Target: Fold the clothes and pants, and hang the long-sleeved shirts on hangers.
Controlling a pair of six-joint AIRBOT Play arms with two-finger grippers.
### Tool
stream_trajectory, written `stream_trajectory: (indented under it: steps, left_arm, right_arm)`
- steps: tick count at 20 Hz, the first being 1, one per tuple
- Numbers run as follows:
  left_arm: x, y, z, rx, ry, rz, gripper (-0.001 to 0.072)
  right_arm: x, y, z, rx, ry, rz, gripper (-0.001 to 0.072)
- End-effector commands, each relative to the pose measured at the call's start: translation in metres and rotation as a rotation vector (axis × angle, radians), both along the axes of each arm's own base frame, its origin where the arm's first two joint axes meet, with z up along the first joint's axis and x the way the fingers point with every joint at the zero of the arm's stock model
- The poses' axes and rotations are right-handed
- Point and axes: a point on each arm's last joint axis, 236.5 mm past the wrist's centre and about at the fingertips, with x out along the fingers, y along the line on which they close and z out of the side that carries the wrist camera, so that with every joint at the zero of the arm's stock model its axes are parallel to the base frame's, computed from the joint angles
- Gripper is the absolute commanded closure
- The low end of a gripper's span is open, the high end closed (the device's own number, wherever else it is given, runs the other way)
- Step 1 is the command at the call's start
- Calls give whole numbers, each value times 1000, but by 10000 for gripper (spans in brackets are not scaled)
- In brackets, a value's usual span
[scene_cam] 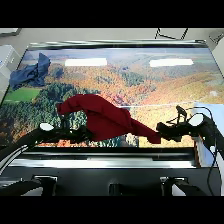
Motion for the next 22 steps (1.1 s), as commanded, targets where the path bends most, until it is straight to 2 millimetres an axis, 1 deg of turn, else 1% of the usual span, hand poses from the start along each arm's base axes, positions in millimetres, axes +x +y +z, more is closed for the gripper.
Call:
stream_trajectory:
  steps: [1, 2, 3, 4, 5, 7, 9, 11, 12, 13, 14, 15, 16, 17, 18, 19, 20, 21, 22]
  left_arm:
    - [5, 16, 19, -58, -5, -34, 339]
    - [5, 31, 21, -48, 6, -43, 340]
    - [3, 43, 20, -42, 20, -48, 312]
    - [1, 50, 19, -48, 39, -41, 214]
    - [-1, 52, 17, -49, 48, -35, 174]
    - [-6, 45, 7, -33, 63, -48, 175]
    - [-11, 24, -4, -31, 79, -71, 183]
    - [-9, 1, -11, -41, 81, -58, 196]
    - [-7, -8, -14, -37, 73, -49, 250]
    - [-6, -15, -16, -31, 61, -44, 329]
    - [-4, -21, -15, -31, 50, -40, 492]
    - [-1, -24, -8, -40, 18, -63, 675]
    - [11, -28, 9, -56, -57, -99, 673]
    - [30, -29, 35, -68, -164, -121, 674]
    - [60, -27, 78, -75, -322, -127, 674]
    - [91, -20, 136, -78, -504, -116, 674]
    - [118, -8, 202, -80, -671, -78, 674]
    - [141, 9, 285, -74, -867, -28, 674]
    - [151, 29, 367, -61, -1054, 25, 674]
  right_arm:
    - [-3, 1, 0, 3, 12, 6, 676]
    - [-2, 1, 0, 1, 9, 4, 676]
    - [-1, 0, 0, 0, 4, 2, 676]
    - [1, -1, 0, -3, -4, -1, 676]
    - [3, -1, 0, -6, -13, -5, 676]
    - [7, -2, 0, -11, -27, -12, 676]
    - [9, -3, 0, -12, -34, -16, 676]
    - [9, -3, 0, -11, -33, -16, 676]
    - [9, -2, 0, -8, -34, -17, 676]
    - [10, 0, 1, 1, -36, -20, 676]
    - [13, 0, 4, 2, -48, -13, 676]
    - [18, 0, 11, -4, -76, 23, 676]
    - [29, -2, 24, -15, -121, 68, 676]
    - [44, -4, 44, -30, -181, 109, 677]
    - [64, -8, 71, -54, -265, 143, 677]
    - [91, -12, 111, -87, -379, 164, 677]
    - [119, -16, 162, -125, -524, 184, 677]
    - [142, -20, 220, -171, -683, 196, 677]
    - [160, -24, 292, -223, -868, 188, 677]
